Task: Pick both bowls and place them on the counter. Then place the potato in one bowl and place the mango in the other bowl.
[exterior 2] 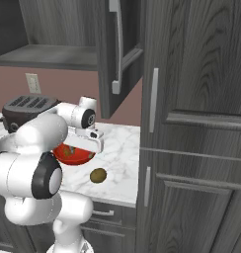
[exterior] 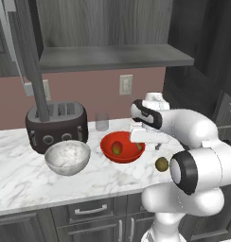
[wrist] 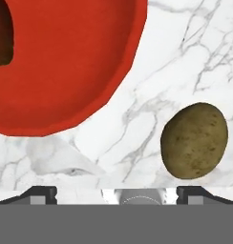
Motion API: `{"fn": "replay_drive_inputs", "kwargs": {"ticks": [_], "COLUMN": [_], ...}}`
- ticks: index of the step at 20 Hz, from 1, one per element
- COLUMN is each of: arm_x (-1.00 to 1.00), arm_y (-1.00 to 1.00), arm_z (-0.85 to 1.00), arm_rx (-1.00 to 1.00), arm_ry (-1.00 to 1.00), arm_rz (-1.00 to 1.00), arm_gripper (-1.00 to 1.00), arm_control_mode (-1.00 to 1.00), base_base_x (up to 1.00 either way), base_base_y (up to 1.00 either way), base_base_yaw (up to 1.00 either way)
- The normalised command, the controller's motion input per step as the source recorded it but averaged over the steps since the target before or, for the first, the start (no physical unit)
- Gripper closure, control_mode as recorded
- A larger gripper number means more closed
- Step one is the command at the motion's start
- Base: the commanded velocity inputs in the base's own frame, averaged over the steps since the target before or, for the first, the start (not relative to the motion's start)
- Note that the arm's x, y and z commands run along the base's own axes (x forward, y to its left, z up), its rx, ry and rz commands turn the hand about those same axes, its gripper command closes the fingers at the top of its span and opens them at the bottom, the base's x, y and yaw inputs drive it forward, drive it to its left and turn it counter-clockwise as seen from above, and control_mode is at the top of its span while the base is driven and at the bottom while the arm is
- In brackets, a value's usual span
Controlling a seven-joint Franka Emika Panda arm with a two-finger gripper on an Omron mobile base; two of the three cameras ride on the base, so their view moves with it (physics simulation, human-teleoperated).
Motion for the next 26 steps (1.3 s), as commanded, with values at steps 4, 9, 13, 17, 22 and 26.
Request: {"fn": "replay_drive_inputs", "kwargs": {"ticks": [4,9,13,17,22,26], "arm_x": [-0.27,-0.17,-0.01,0.0,0.0,0.01], "arm_y": [-0.3,-0.29,-0.31,-0.29,-0.19,-0.1], "arm_z": [0.0,-0.01,0.0,-0.07,-0.2,-0.27], "arm_rx": [-0.1,-0.07,-0.01,0.0,0.0,0.0], "arm_ry": [0.0,-0.02,0.0,0.01,0.03,0.0], "arm_rz": [0.0,0.0,0.0,0.0,0.0,0.0], "arm_gripper": [-1.0,-1.0,-1.0,-1.0,-1.0,-1.0], "arm_control_mode": [-1.0,-1.0,-1.0,-1.0,-1.0,-1.0], "base_base_x": [0.0,0.0,0.0,0.0,0.0,0.0], "base_base_y": [0.0,0.0,0.0,0.0,0.0,0.0], "base_base_yaw": [0.0,0.0,0.0,0.0,0.0,0.0]}}
